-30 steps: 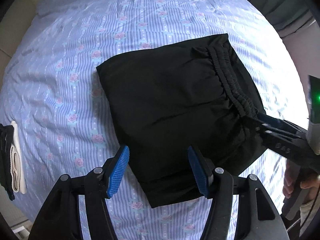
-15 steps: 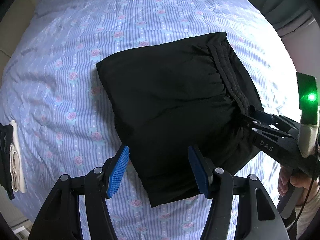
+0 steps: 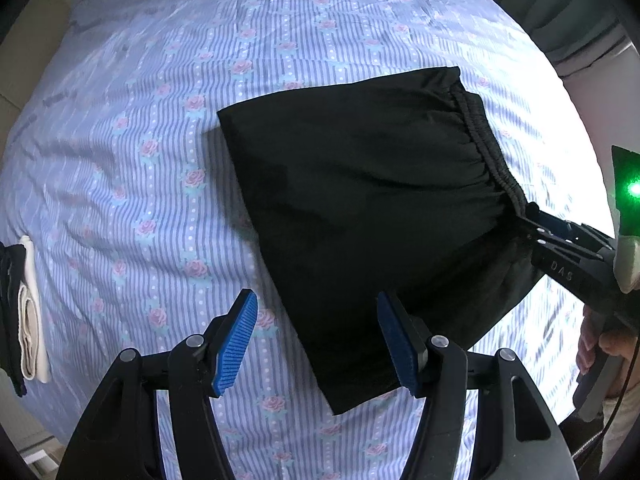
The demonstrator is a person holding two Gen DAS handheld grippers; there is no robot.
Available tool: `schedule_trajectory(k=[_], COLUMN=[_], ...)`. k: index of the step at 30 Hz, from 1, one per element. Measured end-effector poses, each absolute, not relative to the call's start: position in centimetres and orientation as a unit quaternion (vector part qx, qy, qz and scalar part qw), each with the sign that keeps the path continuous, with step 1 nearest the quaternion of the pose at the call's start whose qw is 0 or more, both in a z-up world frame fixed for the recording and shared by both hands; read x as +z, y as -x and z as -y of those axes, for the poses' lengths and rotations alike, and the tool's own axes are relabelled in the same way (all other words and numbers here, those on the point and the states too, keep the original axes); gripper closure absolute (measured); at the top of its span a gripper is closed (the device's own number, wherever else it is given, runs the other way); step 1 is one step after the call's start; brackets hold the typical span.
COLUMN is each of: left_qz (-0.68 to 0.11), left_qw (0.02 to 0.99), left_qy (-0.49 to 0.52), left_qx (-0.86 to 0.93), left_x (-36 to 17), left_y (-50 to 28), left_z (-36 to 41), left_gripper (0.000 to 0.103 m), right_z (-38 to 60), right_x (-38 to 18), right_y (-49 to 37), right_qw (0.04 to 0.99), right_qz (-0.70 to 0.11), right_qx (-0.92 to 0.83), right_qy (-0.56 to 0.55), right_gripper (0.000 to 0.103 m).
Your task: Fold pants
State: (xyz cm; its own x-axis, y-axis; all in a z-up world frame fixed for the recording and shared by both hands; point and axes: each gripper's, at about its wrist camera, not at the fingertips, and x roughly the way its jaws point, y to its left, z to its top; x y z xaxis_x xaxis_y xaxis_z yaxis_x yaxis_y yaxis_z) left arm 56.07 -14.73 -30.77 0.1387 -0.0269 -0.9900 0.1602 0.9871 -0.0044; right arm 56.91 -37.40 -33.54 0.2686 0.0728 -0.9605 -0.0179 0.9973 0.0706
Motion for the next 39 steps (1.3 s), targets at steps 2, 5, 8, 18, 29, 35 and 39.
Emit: schedule_trajectory(k=[2,5,8,18,29,35,39], left_qz=[-0.654,-0.654,-0.652,-0.641,-0.606,-0.586,-0.569], left_qw=[0.752,0.752,0.754,0.762,0.78,0.782,0.784], left_qy=[-0.051,-0.054,-0.056,-0.067,-0.108,-0.158,-0.193], left_qx=[-0.062,-0.06,-0.058,-0.058,-0.115,-0.141,-0.153], left_x=[-30.8,-30.8,-30.7,-30.1,-28.4,-28.4,-29.5], left_y=[-56.0,-55.9,-55.7,-53.8,-50.7,-51.0,-51.7], left_z=[14.7,14.5,14.2,11.2,5.5,2.5,1.0], left_gripper=[0.041,0.04,0.038,0.033,0.033,0.032,0.032], right_z=[37.6,37.4,37.4,38.8,31.8,26.4,22.5], right_x=[-33.5,-34.0,-34.1,-29.5,-26.4,-29.7,-32.7], right_y=[-57.0,-57.1,-57.0,-50.9,-42.0,-39.1,-39.1], right_qw=[0.798,0.793,0.791,0.812,0.819,0.79,0.774], right_qz=[-0.602,-0.609,-0.612,-0.574,-0.536,-0.532,-0.539], right_qx=[0.02,0.012,0.001,-0.09,-0.105,-0.119,-0.124], right_qy=[-0.014,-0.016,-0.017,-0.065,-0.179,-0.281,-0.306], right_gripper=[0.06,0.06,0.054,0.023,0.02,0.02,0.02])
